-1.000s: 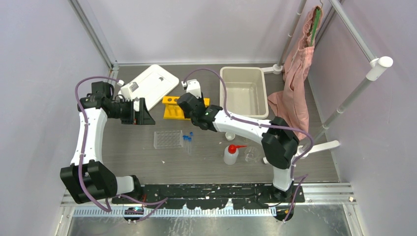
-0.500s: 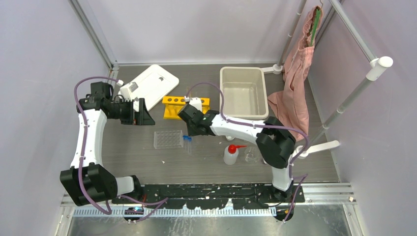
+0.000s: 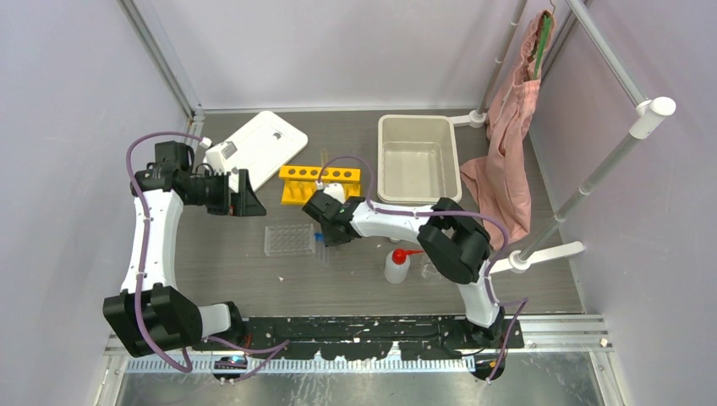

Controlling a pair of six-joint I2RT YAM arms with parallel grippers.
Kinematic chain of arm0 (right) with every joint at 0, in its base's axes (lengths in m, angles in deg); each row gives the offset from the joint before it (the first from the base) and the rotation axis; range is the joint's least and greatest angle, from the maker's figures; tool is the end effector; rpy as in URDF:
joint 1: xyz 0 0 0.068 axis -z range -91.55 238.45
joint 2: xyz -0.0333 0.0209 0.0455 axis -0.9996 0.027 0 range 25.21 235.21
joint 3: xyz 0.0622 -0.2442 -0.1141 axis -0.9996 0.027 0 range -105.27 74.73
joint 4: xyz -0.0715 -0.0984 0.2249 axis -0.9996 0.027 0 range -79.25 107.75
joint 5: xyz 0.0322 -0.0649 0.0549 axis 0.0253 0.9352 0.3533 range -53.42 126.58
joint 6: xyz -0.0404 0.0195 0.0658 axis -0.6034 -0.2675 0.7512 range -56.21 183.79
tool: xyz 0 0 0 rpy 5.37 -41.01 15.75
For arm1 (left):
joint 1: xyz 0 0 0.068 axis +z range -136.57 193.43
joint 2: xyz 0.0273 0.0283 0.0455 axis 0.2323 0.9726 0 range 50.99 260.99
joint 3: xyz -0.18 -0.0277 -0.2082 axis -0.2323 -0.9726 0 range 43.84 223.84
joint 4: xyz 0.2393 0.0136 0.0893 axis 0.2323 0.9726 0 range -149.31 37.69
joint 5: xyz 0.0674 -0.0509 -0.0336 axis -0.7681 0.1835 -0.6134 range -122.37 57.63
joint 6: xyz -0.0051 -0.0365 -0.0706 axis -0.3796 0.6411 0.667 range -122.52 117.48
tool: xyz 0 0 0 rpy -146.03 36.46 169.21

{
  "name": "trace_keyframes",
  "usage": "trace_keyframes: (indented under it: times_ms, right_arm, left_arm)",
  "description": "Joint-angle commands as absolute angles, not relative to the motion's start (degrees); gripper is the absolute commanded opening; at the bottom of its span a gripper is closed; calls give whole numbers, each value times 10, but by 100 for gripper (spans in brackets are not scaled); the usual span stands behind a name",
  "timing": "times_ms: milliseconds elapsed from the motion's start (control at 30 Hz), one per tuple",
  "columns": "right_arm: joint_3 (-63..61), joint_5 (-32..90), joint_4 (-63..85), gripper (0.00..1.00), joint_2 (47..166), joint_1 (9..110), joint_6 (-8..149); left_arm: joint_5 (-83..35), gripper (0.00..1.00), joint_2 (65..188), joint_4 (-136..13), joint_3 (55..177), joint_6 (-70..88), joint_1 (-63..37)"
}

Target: Organize the chemistry lab equipment

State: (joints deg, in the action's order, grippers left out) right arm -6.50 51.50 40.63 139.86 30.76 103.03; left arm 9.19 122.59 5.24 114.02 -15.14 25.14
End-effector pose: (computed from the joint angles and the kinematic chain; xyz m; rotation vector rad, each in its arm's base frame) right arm 0.2432 0.3516 0.1502 -0.3412 2.6108 0.2392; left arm 0.2312 0.0016 0.3074 0.2195 2.4711 -0.8064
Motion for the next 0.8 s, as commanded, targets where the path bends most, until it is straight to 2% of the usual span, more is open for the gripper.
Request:
trace_keyframes:
  times_ms: [0, 267, 400, 467, 767]
  right_arm:
    - [-94, 531, 410, 28, 1409, 307, 1036]
    - [-112, 539, 419, 27, 1430, 319, 1034]
    - [-121, 554, 430, 11, 1415, 326, 1033]
    - [-119, 560, 429, 6, 1387, 326, 1032]
    - [-171, 518, 390, 2, 1283, 290, 1041]
  left_arm:
    - [93, 100, 1214, 52, 1149, -158, 251]
    - [93, 100, 1212, 52, 1145, -160, 252]
    - [101, 100, 1210, 57, 1147, -163, 251]
    - [111, 100, 1209, 61, 1149, -166, 251]
    - [190, 97, 1205, 89, 1156, -187, 252]
